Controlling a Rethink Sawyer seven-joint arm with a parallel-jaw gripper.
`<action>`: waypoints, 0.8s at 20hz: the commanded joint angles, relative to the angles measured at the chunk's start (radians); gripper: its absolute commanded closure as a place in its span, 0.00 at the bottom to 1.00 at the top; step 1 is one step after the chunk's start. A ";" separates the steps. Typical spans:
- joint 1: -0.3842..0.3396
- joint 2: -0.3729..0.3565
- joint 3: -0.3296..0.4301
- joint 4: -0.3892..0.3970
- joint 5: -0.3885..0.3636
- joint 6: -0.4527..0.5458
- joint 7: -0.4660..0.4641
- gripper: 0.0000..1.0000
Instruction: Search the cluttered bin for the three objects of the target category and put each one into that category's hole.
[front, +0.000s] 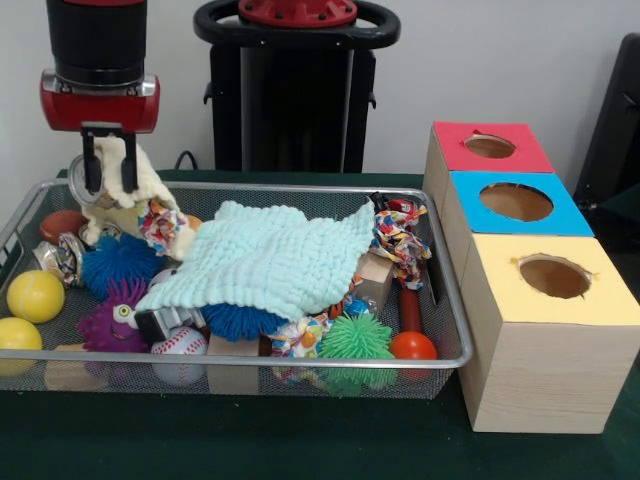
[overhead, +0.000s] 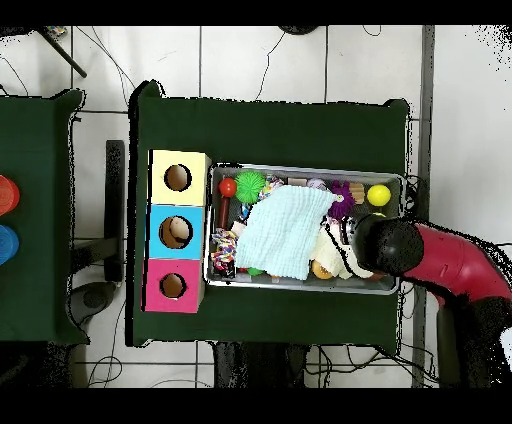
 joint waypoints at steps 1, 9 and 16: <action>0.016 0.006 -0.006 0.086 0.050 -0.081 0.218 1.00; 0.031 0.007 -0.025 0.089 0.073 -0.092 0.214 1.00; 0.018 0.008 0.001 0.108 0.113 -0.078 0.180 1.00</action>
